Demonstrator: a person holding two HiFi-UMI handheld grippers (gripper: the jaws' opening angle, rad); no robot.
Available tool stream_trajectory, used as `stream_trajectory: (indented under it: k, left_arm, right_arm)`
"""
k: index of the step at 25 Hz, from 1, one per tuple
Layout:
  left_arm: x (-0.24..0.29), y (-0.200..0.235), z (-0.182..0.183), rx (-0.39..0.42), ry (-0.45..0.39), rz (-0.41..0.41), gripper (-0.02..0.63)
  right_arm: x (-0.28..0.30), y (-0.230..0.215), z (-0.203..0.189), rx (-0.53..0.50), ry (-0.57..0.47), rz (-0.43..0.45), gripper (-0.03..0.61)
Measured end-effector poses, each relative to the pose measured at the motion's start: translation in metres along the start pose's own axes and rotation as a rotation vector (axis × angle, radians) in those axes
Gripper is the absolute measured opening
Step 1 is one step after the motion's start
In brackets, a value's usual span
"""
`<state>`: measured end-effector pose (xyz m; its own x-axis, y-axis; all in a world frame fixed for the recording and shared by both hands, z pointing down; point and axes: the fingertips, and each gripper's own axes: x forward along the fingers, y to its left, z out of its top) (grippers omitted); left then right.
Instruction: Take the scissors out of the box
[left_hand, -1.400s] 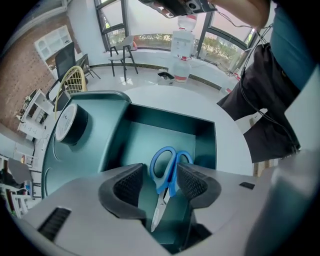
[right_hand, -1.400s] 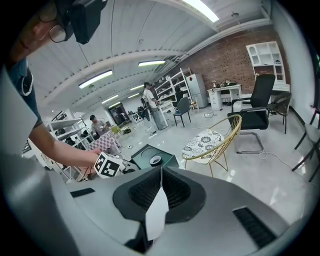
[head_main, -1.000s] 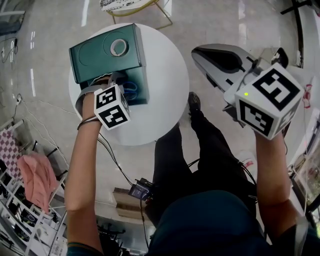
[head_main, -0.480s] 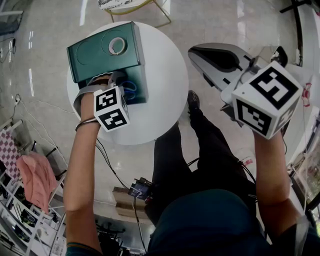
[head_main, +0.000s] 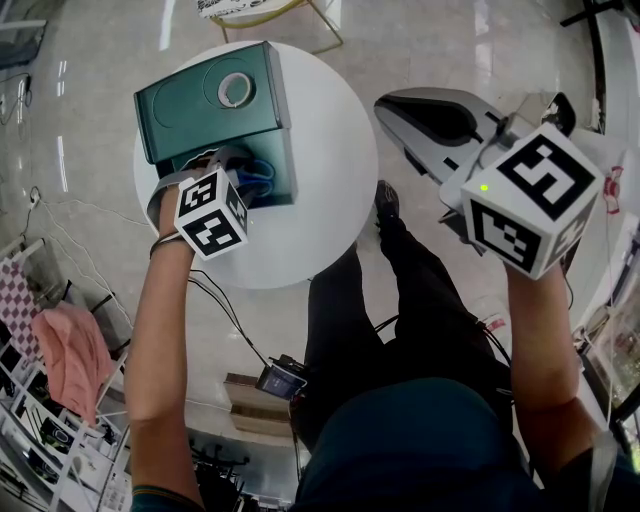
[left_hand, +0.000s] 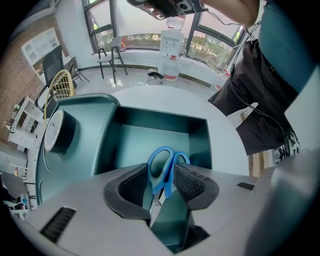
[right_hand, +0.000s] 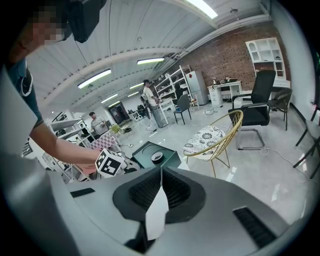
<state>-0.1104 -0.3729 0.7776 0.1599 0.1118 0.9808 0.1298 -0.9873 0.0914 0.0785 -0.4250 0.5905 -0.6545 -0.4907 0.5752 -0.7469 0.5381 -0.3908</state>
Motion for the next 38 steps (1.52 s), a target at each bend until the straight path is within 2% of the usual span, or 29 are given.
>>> stream_trajectory:
  k: [4, 5, 6, 9, 14, 15, 16, 17, 19, 22, 27, 32, 38]
  left_arm:
    - [-0.003, 0.002, 0.000, -0.013, -0.017, 0.026, 0.172]
    - [-0.004, 0.004, 0.000, -0.013, -0.024, 0.054, 0.060]
    - [-0.005, 0.007, 0.000, -0.012, -0.029, 0.084, 0.018]
    - [-0.005, 0.008, 0.000, -0.018, -0.037, 0.101, 0.020]
    - [-0.006, 0.007, 0.000, 0.033, -0.003, 0.094, 0.023]
    - [-0.007, 0.007, 0.001, 0.043, 0.003, 0.088, 0.050]
    - [-0.008, 0.005, 0.002, 0.051, 0.005, 0.075, 0.118]
    - [-0.008, 0.002, 0.004, 0.061, 0.006, 0.057, 0.143]
    - [-0.007, -0.007, 0.007, 0.082, 0.005, 0.025, 0.143]
    - [-0.007, -0.013, 0.009, 0.099, 0.004, 0.021, 0.141]
    - [0.009, -0.017, -0.001, 0.148, 0.065, 0.021, 0.122]
    - [0.012, -0.015, 0.001, 0.125, 0.052, 0.035, 0.107]
    - [-0.007, -0.012, 0.006, 0.101, 0.013, 0.112, 0.101]
  right_arm:
    - [0.000, 0.005, 0.000, -0.002, 0.004, 0.004, 0.038]
    - [0.000, 0.006, 0.000, -0.003, 0.005, 0.005, 0.038]
    - [-0.001, 0.007, 0.000, -0.005, 0.006, 0.006, 0.038]
    - [-0.002, 0.008, -0.001, -0.008, 0.008, 0.008, 0.038]
    - [-0.004, 0.010, -0.003, -0.009, 0.011, 0.004, 0.038]
    - [-0.004, 0.011, -0.003, -0.009, 0.012, 0.004, 0.038]
    - [-0.004, 0.011, -0.004, -0.010, 0.013, 0.005, 0.038]
    - [-0.004, 0.011, -0.005, -0.010, 0.015, 0.004, 0.038]
    - [-0.005, 0.010, -0.006, -0.009, 0.017, 0.001, 0.038]
    - [-0.005, 0.007, -0.009, -0.003, 0.019, -0.001, 0.038]
    - [-0.004, 0.005, -0.013, 0.004, 0.023, -0.001, 0.038]
    - [-0.003, 0.006, -0.019, 0.006, 0.032, -0.001, 0.038]
    - [-0.010, 0.013, -0.003, -0.013, 0.025, 0.004, 0.038]
